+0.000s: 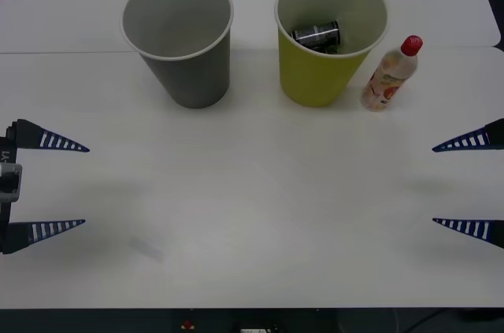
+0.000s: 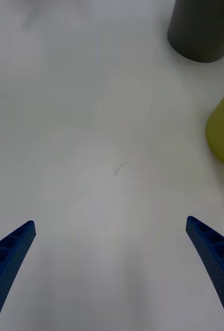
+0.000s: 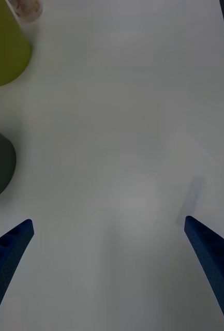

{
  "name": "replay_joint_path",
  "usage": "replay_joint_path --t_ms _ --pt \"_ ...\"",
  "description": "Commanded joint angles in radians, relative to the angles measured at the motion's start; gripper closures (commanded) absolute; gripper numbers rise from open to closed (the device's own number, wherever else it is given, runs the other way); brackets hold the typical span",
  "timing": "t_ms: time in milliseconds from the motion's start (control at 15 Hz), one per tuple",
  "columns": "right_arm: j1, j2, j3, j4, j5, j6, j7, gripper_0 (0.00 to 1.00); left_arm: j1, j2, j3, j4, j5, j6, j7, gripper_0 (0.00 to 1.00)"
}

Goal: Put the can into the green bin and the plastic bottle into the gray bin

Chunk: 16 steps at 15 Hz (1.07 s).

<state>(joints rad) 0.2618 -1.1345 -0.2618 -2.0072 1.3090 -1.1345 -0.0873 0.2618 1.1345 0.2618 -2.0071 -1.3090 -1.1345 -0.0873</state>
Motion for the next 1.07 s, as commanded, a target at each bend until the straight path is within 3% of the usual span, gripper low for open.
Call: replay_joint_path --t_ms 67,600,800,1067 --pt "0.000 0.000 0.000 0.000 0.000 0.000 0.000 0.00 0.000 0.000 0.000 0.000 0.000 0.000 0.000 0.00" --pt "0.033 -0.013 0.013 0.011 -0.047 0.048 0.030 0.00 0.000 0.000 0.000 0.000 0.000 0.000 0.000 0.00" --pt "0.100 -0.036 0.015 -0.001 -0.083 0.157 0.055 0.00 0.000 0.000 0.000 0.000 0.000 0.000 0.000 0.00" --pt "0.231 -0.076 0.015 -0.059 -0.089 0.392 0.080 0.00 0.000 0.000 0.000 0.000 0.000 0.000 0.000 0.00"
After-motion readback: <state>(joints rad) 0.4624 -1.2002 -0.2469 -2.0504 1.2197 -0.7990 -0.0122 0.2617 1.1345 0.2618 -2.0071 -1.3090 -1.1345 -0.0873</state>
